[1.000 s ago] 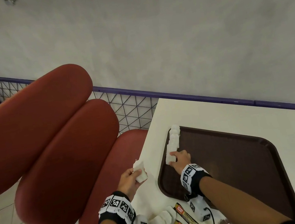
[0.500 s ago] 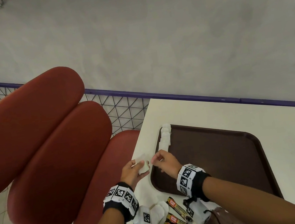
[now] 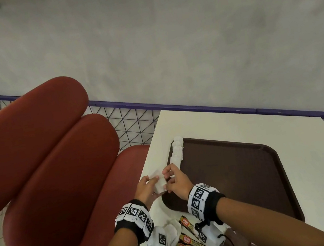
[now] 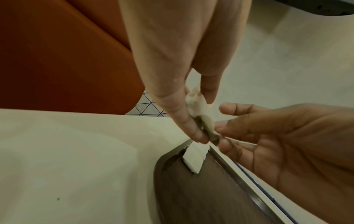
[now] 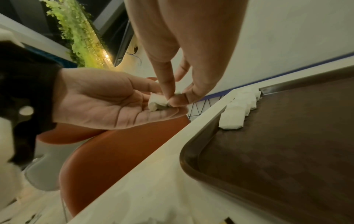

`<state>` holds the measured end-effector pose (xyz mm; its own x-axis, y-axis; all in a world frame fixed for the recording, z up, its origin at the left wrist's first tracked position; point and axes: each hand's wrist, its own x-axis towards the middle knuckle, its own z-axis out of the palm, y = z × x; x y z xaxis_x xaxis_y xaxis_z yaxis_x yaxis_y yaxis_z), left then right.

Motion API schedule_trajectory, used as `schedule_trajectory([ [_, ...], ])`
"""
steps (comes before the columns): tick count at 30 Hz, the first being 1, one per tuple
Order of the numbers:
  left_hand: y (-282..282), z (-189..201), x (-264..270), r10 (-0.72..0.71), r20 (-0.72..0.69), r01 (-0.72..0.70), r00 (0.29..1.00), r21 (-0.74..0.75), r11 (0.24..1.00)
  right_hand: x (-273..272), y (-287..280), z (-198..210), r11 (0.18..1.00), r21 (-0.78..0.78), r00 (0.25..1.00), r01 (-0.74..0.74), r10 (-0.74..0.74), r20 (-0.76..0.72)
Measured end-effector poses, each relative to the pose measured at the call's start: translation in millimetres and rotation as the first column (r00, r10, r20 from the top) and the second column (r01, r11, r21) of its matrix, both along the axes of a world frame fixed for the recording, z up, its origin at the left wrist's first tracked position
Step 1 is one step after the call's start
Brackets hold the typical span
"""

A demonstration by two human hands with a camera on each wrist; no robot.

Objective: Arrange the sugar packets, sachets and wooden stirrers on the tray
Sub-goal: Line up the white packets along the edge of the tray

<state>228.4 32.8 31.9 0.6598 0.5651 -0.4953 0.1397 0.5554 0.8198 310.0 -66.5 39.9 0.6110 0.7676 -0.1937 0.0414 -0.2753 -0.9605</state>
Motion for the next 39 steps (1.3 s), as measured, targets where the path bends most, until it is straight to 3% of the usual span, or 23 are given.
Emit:
schedule_trajectory([
  [5, 5, 1, -2, 0.024, 0.000, -0.024, 1.000, -0.010, 1.000, 9, 0, 2, 0.996, -0.022, 0.996, 0.088, -0.088, -0.002],
  [9, 5, 1, -2, 0.005, -0.003, -0.005, 1.000, 0.046, 0.999, 14, -2, -3, 0.995, -0.105, 0.998, 0.001, 0.005, 0.060],
  [16, 4, -2, -1, -0.011, -0.016, 0.012, 1.000, 0.064, 0.998, 27, -8, -9, 0.976, -0.190, 0.994, -0.111, 0.104, -0.044],
  [20, 5, -3, -3, -0.026, -0.011, 0.027, 1.000, 0.069, 0.997, 33, -8, -8, 0.981, -0.152, 0.991, -0.118, 0.107, -0.076],
  [23, 9, -2, -4, 0.027, 0.004, -0.027, 1.000, 0.040, 0.999, 43, -5, -12, 0.992, -0.116, 0.999, 0.039, -0.042, -0.029],
  [27, 17, -6, -9, 0.091, -0.011, -0.090, 0.996, 0.011, 0.996, 57, -4, -24, 0.942, -0.135, 0.951, 0.309, -0.310, 0.014],
  [35, 25, -13, -17, 0.090, -0.065, -0.090, 0.994, -0.003, 0.996, 52, 7, -50, 0.905, -0.213, 0.928, 0.369, -0.369, 0.042],
  [39, 27, -13, -18, 0.062, -0.084, -0.062, 0.995, 0.002, 0.998, 54, 15, -53, 0.880, -0.297, 0.929, 0.370, -0.340, 0.150],
])
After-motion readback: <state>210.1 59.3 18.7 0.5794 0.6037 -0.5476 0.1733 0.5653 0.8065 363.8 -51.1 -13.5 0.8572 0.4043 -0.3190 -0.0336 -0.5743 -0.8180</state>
